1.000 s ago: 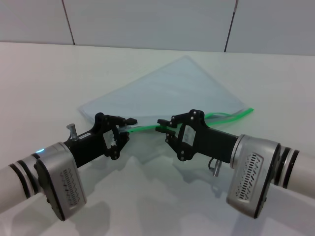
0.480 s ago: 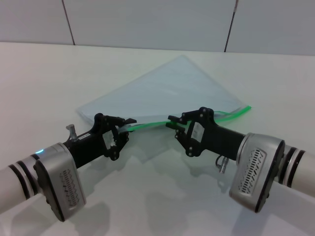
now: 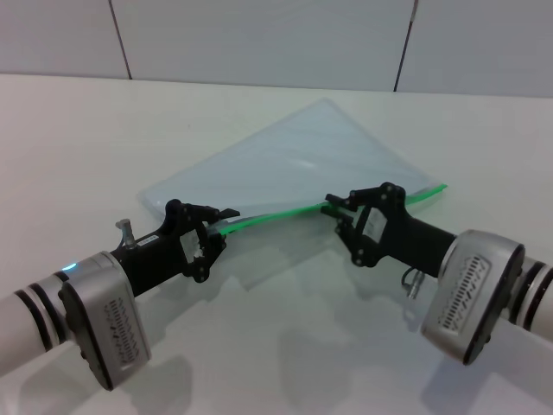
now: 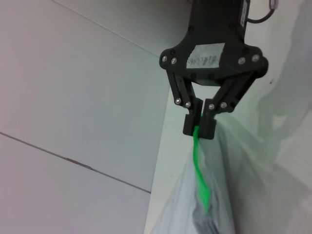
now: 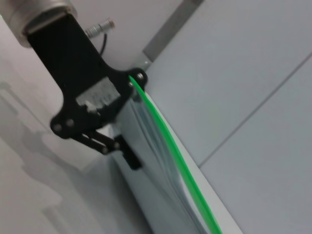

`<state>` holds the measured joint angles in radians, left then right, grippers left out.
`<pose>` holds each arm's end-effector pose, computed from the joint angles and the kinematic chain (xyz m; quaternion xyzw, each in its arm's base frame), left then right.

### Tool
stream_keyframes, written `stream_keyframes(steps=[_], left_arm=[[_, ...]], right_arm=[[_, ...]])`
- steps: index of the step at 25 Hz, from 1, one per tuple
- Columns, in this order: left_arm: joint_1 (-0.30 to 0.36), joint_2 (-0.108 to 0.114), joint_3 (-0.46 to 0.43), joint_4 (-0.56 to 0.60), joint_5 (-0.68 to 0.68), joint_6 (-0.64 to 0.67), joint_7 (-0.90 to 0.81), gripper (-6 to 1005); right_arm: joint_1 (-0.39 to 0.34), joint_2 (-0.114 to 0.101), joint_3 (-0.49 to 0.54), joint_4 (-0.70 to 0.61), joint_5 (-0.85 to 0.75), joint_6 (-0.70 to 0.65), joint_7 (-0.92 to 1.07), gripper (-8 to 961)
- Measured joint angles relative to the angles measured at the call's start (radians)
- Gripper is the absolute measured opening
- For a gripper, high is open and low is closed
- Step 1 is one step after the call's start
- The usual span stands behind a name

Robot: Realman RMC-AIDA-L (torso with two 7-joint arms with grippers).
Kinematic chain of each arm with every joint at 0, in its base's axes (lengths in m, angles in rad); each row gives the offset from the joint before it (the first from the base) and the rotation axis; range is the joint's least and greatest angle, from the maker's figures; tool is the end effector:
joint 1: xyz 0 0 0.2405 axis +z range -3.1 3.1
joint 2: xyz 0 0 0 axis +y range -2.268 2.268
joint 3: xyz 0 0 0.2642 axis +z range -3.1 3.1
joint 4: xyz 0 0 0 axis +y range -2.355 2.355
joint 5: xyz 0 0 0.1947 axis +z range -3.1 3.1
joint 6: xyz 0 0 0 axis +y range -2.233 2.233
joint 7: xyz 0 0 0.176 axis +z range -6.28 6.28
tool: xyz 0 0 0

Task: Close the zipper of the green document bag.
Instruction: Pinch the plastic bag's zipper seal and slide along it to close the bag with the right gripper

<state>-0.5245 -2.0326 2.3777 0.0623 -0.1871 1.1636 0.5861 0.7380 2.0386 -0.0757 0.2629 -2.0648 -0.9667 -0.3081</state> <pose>-0.2894 0.3323 -0.0849 -0.8514 0.3110 -0.0412 0.4202 0.2215 0.3587 -0.1347 -0.9102 -0.1735 0.1287 0.3533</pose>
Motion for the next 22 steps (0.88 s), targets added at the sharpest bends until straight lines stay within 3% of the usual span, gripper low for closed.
stream_keyframes(steps=[22], left_arm=[[0.0,0.0,0.0,-0.001,0.0,-0.001,0.0,64]], right_arm=[[-0.071,-0.001,0.157,-0.109,0.002,0.071,0.009,157]])
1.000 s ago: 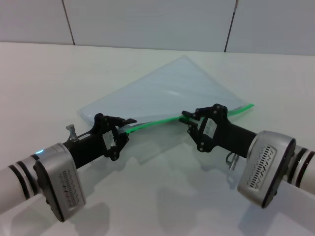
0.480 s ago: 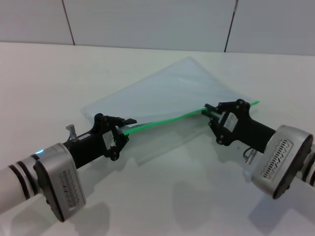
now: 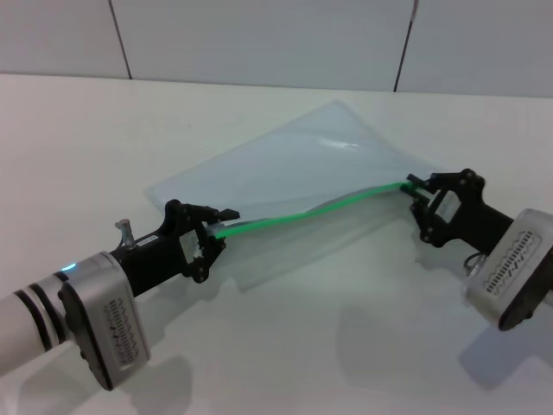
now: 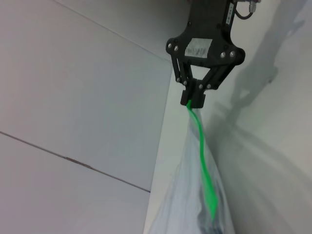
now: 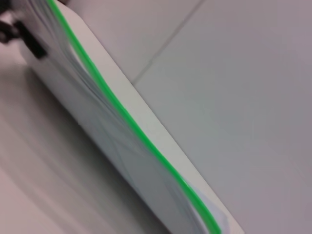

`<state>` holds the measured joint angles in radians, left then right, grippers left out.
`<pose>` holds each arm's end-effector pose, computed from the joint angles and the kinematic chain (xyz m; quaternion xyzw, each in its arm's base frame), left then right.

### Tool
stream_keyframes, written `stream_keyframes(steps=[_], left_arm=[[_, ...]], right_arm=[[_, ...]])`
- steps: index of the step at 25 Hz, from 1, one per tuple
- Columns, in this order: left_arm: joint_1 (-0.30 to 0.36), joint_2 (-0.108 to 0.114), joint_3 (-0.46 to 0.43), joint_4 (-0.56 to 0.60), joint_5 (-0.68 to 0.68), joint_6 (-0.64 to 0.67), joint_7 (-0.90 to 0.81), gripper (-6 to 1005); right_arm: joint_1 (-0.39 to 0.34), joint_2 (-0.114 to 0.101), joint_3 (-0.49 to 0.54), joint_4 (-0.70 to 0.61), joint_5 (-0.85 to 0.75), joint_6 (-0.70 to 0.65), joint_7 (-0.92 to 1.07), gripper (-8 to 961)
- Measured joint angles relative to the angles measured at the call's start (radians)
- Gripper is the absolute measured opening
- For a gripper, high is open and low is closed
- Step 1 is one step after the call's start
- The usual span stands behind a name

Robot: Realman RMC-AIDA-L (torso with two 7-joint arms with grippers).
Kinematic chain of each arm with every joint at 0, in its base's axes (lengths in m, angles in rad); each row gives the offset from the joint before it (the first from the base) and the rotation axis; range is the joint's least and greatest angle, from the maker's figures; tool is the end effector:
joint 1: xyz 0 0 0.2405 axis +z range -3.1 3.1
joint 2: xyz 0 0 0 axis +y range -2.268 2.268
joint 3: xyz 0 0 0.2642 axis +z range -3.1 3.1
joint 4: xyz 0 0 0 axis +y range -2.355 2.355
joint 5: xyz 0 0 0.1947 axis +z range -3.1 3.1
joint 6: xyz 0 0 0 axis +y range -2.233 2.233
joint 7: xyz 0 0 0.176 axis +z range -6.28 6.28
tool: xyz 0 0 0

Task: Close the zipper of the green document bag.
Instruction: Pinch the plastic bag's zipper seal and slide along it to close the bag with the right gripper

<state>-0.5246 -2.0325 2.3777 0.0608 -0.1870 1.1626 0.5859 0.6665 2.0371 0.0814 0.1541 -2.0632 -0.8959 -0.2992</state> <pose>-0.2900 0.3323 -0.0848 -0.8517 0.3107 -0.0400 0.4200 0.2741 0.3806 -0.0991 -0.8923 -0.0996 0.0611 0.4361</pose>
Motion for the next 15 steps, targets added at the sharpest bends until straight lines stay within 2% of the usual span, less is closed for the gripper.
stream_keyframes(steps=[9,15], left_arm=[[0.0,0.0,0.0,0.001,0.0,0.0,0.0,65],[0.0,-0.001,0.0,0.002,0.0,0.0,0.0,65]], right_arm=[[-0.013,-0.001,0.127,-0.049,0.0,0.039,0.002,165],[-0.024,-0.001,0.176,-0.068,0.0,0.043,0.002,171]])
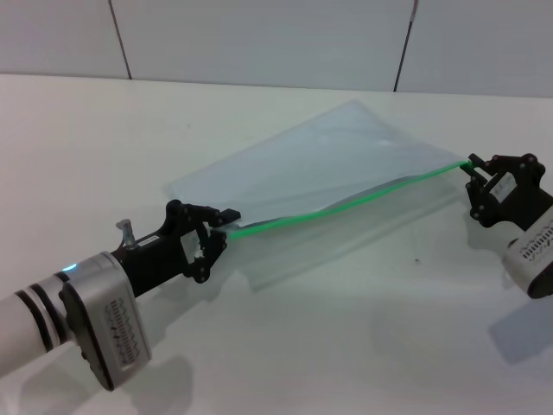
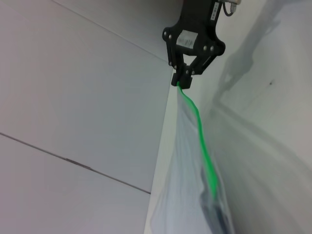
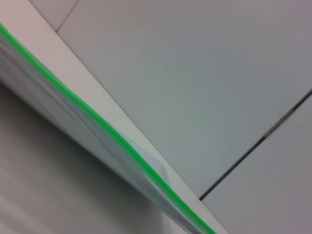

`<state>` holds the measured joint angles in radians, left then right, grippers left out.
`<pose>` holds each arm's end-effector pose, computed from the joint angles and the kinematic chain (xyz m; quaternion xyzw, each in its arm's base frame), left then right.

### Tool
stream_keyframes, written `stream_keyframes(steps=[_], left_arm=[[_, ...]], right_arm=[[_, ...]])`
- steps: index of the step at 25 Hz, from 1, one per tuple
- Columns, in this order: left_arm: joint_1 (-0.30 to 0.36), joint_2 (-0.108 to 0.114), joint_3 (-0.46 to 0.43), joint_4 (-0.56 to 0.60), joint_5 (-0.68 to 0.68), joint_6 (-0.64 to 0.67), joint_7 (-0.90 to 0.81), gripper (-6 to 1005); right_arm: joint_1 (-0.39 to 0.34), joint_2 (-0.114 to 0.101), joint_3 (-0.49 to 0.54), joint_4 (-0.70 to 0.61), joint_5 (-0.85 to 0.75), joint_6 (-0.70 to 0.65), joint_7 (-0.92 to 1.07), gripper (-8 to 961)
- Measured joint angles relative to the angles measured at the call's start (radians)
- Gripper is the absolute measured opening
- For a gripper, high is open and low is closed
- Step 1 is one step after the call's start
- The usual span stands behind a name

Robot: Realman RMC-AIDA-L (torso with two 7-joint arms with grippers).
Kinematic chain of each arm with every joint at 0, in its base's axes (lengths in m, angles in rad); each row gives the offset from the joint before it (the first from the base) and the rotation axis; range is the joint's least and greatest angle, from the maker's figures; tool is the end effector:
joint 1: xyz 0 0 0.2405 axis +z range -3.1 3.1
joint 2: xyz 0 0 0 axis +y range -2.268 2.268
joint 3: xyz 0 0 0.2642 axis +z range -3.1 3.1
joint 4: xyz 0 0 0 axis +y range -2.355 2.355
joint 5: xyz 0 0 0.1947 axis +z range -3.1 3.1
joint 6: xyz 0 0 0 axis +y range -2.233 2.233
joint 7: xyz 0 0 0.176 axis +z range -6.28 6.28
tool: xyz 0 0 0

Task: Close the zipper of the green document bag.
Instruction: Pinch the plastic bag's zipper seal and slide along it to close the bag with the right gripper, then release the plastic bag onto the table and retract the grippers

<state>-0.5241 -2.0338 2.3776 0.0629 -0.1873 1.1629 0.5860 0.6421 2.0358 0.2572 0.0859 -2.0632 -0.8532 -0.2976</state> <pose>-0.2891 0.3321 -0.0854 -0.8516 0.3105 -0.0416 0.4202 0.3051 0.3976 -0.0647 -0.8609 -0.0344 0.0275 0.5069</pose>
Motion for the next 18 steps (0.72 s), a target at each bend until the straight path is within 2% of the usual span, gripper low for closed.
stream_keyframes(steps=[4,9,14,16,18], left_arm=[[0.001,-0.002,-0.002,0.0,-0.032,0.003,0.0,65],[0.011,-0.004,-0.002,0.009,-0.12,0.019,-0.002,66],[0.03,-0.002,-0.002,0.024,-0.263,0.105,-0.018,66],[0.035,-0.002,-0.002,0.025,-0.322,0.151,-0.042,129],[0.041,-0.001,-0.002,0.025,-0.373,0.209,-0.097,192]], right_arm=[[-0.006,0.002,0.012,0.002,0.0,-0.006,-0.011,174],[-0.034,0.006,0.106,0.048,0.085,-0.042,-0.076,179],[-0.097,0.007,0.119,0.101,0.227,-0.225,-0.152,183],[-0.128,0.007,0.116,0.117,0.244,-0.323,-0.154,185],[-0.156,0.007,0.112,0.133,0.247,-0.412,-0.15,277]])
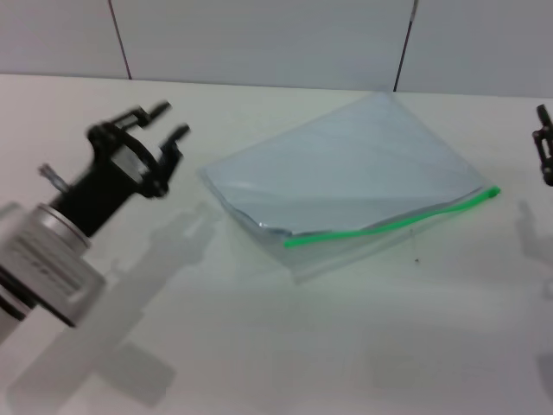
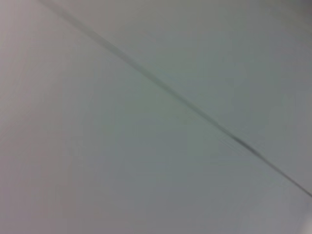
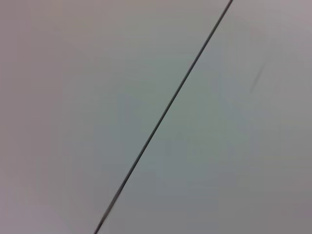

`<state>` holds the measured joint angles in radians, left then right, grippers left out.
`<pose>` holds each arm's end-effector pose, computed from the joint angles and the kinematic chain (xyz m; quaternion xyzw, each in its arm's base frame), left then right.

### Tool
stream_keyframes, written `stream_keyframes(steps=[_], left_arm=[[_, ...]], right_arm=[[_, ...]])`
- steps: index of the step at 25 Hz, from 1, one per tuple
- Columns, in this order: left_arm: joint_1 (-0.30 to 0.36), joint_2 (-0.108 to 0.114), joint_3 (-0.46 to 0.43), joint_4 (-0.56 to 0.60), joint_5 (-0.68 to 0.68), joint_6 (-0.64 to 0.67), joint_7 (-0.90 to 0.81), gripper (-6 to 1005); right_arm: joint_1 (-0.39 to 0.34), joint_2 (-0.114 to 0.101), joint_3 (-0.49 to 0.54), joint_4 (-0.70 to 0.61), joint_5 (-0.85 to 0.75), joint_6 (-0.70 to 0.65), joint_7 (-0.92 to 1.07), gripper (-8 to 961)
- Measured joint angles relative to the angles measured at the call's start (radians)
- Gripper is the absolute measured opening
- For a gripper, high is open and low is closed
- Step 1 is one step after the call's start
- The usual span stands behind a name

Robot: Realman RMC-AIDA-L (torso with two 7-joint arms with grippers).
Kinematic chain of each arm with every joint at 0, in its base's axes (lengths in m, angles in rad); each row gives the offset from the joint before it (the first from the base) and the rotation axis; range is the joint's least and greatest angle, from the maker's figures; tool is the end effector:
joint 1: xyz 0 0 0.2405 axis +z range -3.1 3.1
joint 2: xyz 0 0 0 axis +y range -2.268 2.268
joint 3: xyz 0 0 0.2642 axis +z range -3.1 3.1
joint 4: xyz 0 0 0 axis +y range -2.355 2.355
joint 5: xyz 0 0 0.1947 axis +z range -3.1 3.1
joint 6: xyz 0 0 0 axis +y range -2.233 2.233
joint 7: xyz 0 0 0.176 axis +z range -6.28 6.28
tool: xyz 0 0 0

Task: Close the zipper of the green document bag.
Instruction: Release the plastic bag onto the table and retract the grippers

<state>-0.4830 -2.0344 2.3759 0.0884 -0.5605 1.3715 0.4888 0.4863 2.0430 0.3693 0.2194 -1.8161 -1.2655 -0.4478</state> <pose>-0.2739 0.3481 -0.0242 -0.7765 0.1886 -0.1456 0.5834 0.2930 0.3649 -0.0110 -0.7264 0.0022 0.1646 0.6673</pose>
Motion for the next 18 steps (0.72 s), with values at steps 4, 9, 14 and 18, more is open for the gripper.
stream_keyframes(steps=[4,9,14,18], left_arm=[[0.011,0.004,0.0,-0.005,-0.1,0.138,-0.184,283],[0.014,0.008,0.0,-0.036,-0.188,0.29,-0.461,407],[0.027,0.008,0.0,-0.049,-0.254,0.362,-0.593,535],[0.032,0.009,0.0,-0.056,-0.312,0.369,-0.698,624]], right_arm=[[-0.045,0.0,-0.008,0.036,-0.003,-0.17,0.021,452],[-0.067,-0.003,-0.058,0.038,-0.01,-0.338,0.166,635],[-0.066,-0.005,-0.104,0.012,-0.01,-0.443,0.317,861],[-0.055,-0.006,-0.131,-0.007,-0.01,-0.465,0.393,876]])
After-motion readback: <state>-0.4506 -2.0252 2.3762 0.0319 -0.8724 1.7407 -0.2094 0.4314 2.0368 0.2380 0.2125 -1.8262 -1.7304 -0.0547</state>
